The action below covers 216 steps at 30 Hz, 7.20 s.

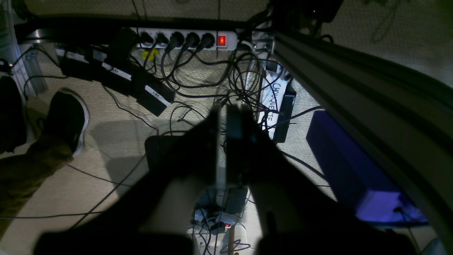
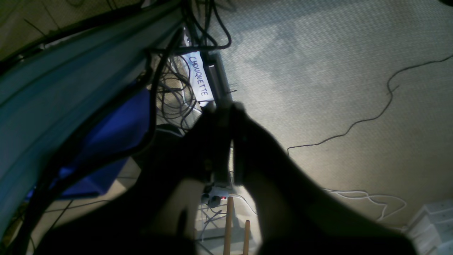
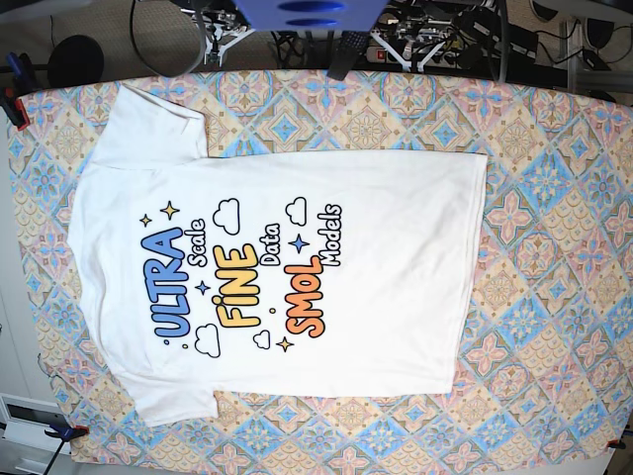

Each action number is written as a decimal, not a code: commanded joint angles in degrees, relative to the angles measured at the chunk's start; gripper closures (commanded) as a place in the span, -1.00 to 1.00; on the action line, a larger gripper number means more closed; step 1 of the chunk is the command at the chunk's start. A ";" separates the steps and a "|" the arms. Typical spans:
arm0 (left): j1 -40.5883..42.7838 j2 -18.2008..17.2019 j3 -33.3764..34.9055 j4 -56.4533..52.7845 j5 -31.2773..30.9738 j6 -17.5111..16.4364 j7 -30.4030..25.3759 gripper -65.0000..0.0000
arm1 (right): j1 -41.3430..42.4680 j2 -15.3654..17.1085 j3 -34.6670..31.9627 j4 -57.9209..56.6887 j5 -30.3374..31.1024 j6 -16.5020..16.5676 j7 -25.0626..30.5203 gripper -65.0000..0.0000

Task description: Fold the T-shirt properly

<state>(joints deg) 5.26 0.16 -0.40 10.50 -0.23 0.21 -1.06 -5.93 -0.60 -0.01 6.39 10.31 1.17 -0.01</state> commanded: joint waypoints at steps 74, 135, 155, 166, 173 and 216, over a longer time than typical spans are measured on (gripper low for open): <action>61.60 -17.17 -6.32 91.70 -10.10 0.19 0.14 0.97 | -61.71 12.34 16.93 91.41 -0.06 -0.16 -0.12 1.00; 16.41 -12.96 -11.86 72.62 -62.41 0.01 38.38 1.00 | -44.13 12.43 13.42 103.63 26.31 -0.16 -21.22 0.42; 17.20 -13.13 -11.86 72.62 -62.41 0.01 38.55 1.00 | -33.67 12.25 24.41 88.24 33.69 11.27 -35.37 -0.12; 17.29 -13.13 -11.86 72.62 -62.41 0.01 38.55 1.00 | -32.62 11.19 24.41 86.66 33.69 14.70 -37.84 -0.12; 17.29 -13.13 -11.86 72.62 -62.41 0.01 38.55 1.00 | -29.27 11.11 24.41 84.73 33.69 14.70 -38.10 -0.12; 17.29 -13.04 -11.86 72.62 -62.41 0.01 38.55 1.00 | -27.25 11.11 22.21 76.73 33.61 21.47 -38.10 -0.06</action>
<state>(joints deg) 22.39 -12.45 -12.14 82.43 -62.63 0.21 37.06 -32.67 10.48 22.48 82.94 43.99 22.31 -36.01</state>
